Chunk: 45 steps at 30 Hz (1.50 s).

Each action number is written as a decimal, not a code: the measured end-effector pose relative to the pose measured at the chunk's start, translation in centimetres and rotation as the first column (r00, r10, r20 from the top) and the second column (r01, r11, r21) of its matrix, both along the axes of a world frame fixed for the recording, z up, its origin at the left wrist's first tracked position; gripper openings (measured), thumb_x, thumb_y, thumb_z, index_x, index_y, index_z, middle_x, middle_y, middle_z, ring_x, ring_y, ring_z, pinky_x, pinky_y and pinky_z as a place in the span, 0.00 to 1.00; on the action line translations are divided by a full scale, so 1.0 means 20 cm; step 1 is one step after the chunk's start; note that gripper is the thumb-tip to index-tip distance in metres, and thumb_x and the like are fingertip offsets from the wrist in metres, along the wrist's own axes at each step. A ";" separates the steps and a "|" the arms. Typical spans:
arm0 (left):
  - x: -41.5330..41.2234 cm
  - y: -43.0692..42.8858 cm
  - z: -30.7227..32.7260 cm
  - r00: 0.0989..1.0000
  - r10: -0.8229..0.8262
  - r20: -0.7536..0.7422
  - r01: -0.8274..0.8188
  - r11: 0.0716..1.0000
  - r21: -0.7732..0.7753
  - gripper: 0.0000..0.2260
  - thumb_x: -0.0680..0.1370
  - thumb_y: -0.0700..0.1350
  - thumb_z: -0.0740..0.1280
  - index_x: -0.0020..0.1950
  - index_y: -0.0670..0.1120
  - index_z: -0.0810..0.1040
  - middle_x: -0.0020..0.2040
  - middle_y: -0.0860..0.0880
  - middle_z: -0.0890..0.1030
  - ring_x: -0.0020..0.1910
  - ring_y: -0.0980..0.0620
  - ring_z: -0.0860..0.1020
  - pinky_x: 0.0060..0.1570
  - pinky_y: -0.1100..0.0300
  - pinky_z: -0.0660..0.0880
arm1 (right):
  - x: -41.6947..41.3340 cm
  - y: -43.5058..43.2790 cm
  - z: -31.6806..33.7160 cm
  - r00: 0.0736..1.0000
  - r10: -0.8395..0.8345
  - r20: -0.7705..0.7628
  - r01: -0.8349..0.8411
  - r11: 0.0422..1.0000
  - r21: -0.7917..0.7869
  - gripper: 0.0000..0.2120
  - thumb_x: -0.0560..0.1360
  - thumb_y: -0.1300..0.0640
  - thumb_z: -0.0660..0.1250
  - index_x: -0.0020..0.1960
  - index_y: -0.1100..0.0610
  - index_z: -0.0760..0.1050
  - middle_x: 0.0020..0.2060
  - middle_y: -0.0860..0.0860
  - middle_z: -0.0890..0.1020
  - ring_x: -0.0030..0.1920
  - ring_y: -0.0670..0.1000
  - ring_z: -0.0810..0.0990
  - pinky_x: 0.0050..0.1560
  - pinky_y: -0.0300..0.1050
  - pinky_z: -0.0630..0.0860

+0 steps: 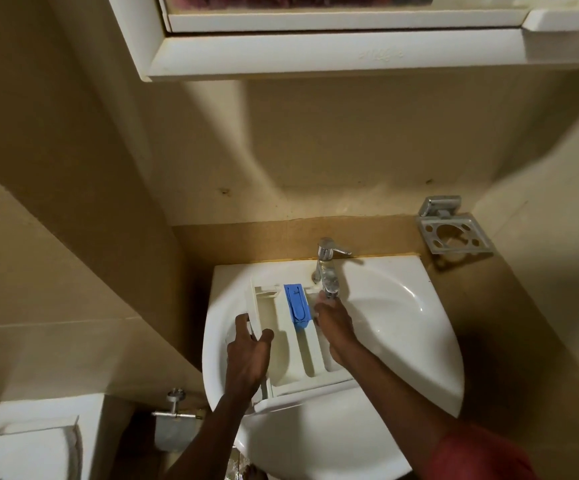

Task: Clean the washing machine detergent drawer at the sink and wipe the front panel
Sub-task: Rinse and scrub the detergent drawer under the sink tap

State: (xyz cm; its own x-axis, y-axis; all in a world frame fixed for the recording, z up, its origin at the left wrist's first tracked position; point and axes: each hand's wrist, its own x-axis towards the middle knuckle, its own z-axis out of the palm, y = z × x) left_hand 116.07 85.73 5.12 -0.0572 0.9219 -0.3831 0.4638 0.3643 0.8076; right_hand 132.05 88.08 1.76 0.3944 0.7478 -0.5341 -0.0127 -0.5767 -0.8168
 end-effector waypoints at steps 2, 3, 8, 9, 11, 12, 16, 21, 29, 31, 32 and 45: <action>0.00 0.00 0.00 1.000 -0.001 0.001 0.001 1.000 0.002 0.18 0.80 0.46 0.63 0.68 0.50 0.63 0.54 0.44 0.80 0.47 0.44 0.80 0.48 0.46 0.81 | -0.06 -0.04 -0.02 0.989 0.028 -0.144 -0.025 0.999 0.024 0.17 0.76 0.46 0.58 0.63 0.47 0.73 0.52 0.46 0.79 0.53 0.49 0.76 0.57 0.47 0.71; 0.00 0.00 0.00 1.000 -0.005 0.005 0.005 1.000 0.007 0.19 0.80 0.46 0.63 0.68 0.50 0.63 0.54 0.44 0.80 0.47 0.44 0.80 0.49 0.46 0.81 | -0.07 -0.08 0.00 0.980 0.076 -0.182 -0.069 0.997 0.043 0.15 0.78 0.51 0.59 0.63 0.49 0.73 0.54 0.46 0.78 0.55 0.47 0.75 0.58 0.45 0.69; 0.01 -0.01 0.01 1.000 -0.021 0.013 0.021 1.000 0.018 0.19 0.79 0.45 0.63 0.69 0.50 0.64 0.54 0.45 0.81 0.47 0.45 0.80 0.53 0.45 0.79 | 0.14 -0.10 0.06 0.932 0.316 -0.176 -0.329 0.943 -0.051 0.14 0.81 0.48 0.57 0.55 0.55 0.78 0.45 0.52 0.82 0.44 0.52 0.79 0.48 0.46 0.75; 0.01 -0.01 0.00 1.000 -0.022 0.011 0.022 1.000 0.013 0.19 0.79 0.45 0.63 0.69 0.50 0.64 0.53 0.45 0.81 0.47 0.45 0.80 0.53 0.44 0.79 | 0.18 -0.09 0.07 0.922 0.331 -0.199 -0.350 0.934 -0.070 0.17 0.82 0.46 0.55 0.56 0.55 0.78 0.47 0.53 0.83 0.46 0.52 0.80 0.49 0.46 0.76; 0.01 -0.01 0.00 0.999 -0.031 0.012 0.031 0.999 0.007 0.19 0.79 0.45 0.63 0.69 0.50 0.64 0.54 0.45 0.81 0.47 0.44 0.81 0.53 0.44 0.79 | 0.19 -0.06 0.06 0.919 0.316 -0.235 -0.329 0.944 -0.019 0.21 0.82 0.42 0.52 0.63 0.53 0.75 0.56 0.52 0.81 0.55 0.51 0.78 0.57 0.46 0.74; 0.01 -0.01 0.01 0.999 -0.034 0.012 0.034 0.999 0.007 0.19 0.79 0.45 0.63 0.69 0.50 0.63 0.54 0.44 0.81 0.47 0.44 0.81 0.53 0.44 0.79 | 0.17 -0.05 0.06 0.912 0.322 -0.255 -0.324 0.945 0.036 0.22 0.82 0.41 0.51 0.68 0.51 0.71 0.62 0.49 0.78 0.61 0.50 0.76 0.62 0.47 0.71; 0.02 -0.02 0.01 0.999 -0.029 0.020 0.028 0.999 0.020 0.18 0.80 0.44 0.63 0.69 0.49 0.63 0.55 0.44 0.81 0.47 0.44 0.81 0.52 0.44 0.80 | 0.07 -0.07 0.03 0.845 0.340 -0.413 -0.350 0.935 0.053 0.22 0.81 0.39 0.52 0.70 0.46 0.69 0.67 0.48 0.76 0.65 0.49 0.75 0.70 0.52 0.67; 0.02 -0.02 -0.01 0.999 -0.031 0.011 0.030 0.999 0.023 0.19 0.78 0.46 0.63 0.68 0.53 0.64 0.46 0.48 0.82 0.45 0.45 0.81 0.53 0.42 0.78 | 0.24 -0.17 0.05 0.795 0.316 -0.518 -0.428 0.897 -0.109 0.28 0.80 0.37 0.50 0.65 0.54 0.75 0.59 0.55 0.82 0.59 0.56 0.80 0.57 0.51 0.77; 0.01 -0.01 -0.01 0.998 -0.059 -0.005 0.059 0.998 0.035 0.18 0.77 0.47 0.64 0.64 0.56 0.64 0.44 0.49 0.83 0.43 0.46 0.82 0.52 0.42 0.79 | 0.20 -0.06 0.04 0.910 0.385 0.158 -0.352 0.914 -0.199 0.24 0.74 0.62 0.55 0.69 0.49 0.68 0.53 0.53 0.78 0.49 0.54 0.77 0.42 0.41 0.71; 0.01 -0.01 -0.01 0.998 -0.061 -0.009 0.062 0.997 0.039 0.18 0.77 0.47 0.64 0.65 0.55 0.64 0.44 0.49 0.83 0.44 0.47 0.82 0.52 0.43 0.79 | 0.15 -0.06 0.04 0.909 0.355 0.217 -0.340 0.935 -0.103 0.29 0.74 0.61 0.56 0.73 0.42 0.63 0.62 0.50 0.75 0.55 0.52 0.76 0.44 0.40 0.72; 0.00 0.00 0.00 0.998 -0.056 -0.009 0.057 0.998 0.039 0.18 0.77 0.47 0.64 0.65 0.55 0.64 0.45 0.49 0.83 0.44 0.46 0.82 0.52 0.43 0.79 | 0.15 -0.07 0.04 0.930 0.341 0.136 -0.337 0.940 -0.051 0.28 0.74 0.60 0.56 0.72 0.41 0.64 0.64 0.47 0.75 0.57 0.50 0.76 0.49 0.42 0.73; 0.00 0.01 0.01 0.997 -0.073 -0.037 0.076 0.993 0.092 0.18 0.78 0.45 0.64 0.66 0.53 0.63 0.50 0.48 0.82 0.46 0.45 0.82 0.52 0.43 0.80 | 0.16 -0.03 0.05 0.899 0.358 0.254 -0.340 0.934 -0.113 0.23 0.75 0.60 0.57 0.69 0.47 0.67 0.56 0.52 0.78 0.50 0.53 0.79 0.41 0.42 0.73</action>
State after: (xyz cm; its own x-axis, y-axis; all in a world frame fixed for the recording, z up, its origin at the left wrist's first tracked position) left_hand 116.14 85.95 5.32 0.0012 0.9557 -0.2945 0.5143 0.2519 0.8197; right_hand 135.16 87.40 2.84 0.2482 0.8311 -0.4976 0.4111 -0.5555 -0.7228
